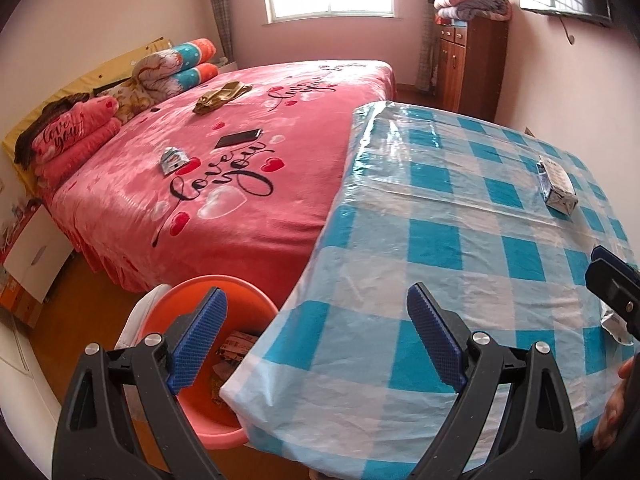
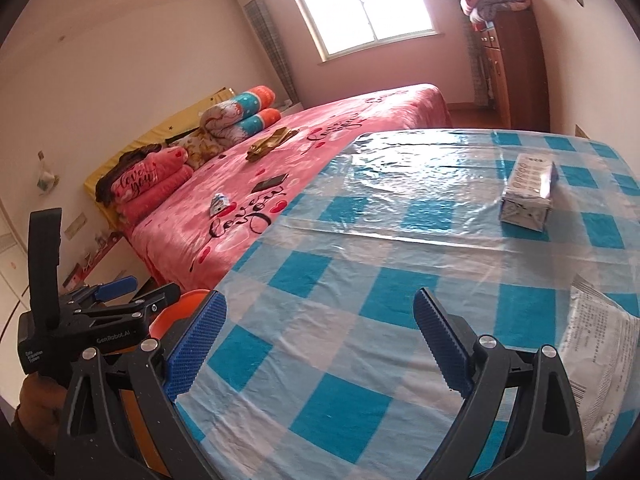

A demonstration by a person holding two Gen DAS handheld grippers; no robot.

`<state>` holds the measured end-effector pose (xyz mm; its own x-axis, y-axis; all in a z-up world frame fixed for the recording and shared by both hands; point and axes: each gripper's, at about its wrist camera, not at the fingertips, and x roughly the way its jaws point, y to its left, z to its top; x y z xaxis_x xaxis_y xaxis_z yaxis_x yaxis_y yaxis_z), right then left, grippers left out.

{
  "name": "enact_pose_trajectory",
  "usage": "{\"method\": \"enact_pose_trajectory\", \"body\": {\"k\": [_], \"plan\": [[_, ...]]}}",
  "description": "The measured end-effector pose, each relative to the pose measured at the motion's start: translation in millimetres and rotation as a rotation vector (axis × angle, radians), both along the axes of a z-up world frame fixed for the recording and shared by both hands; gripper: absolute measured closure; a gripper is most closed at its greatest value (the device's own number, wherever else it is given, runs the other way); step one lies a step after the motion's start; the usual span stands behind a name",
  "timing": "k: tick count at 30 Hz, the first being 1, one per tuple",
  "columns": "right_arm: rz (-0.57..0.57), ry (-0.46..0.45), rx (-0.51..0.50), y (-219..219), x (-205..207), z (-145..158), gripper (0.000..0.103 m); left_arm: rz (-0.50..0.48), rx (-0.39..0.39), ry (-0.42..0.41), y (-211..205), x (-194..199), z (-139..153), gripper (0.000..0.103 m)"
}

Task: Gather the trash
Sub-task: 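Move both open grippers back toward the remaining trash on the table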

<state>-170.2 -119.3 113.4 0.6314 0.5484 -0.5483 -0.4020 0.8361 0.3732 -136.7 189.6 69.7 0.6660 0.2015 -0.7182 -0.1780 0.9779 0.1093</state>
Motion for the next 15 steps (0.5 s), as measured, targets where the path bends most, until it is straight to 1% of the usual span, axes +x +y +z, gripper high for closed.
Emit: {"method": "enact_pose_trajectory", "body": {"k": [15], "plan": [[-0.095,-0.014,0.054,-50.0,5.2,-1.0,0.009,-0.073,0.048,0.023,-48.6,11.8,-2.0,0.011]]}}
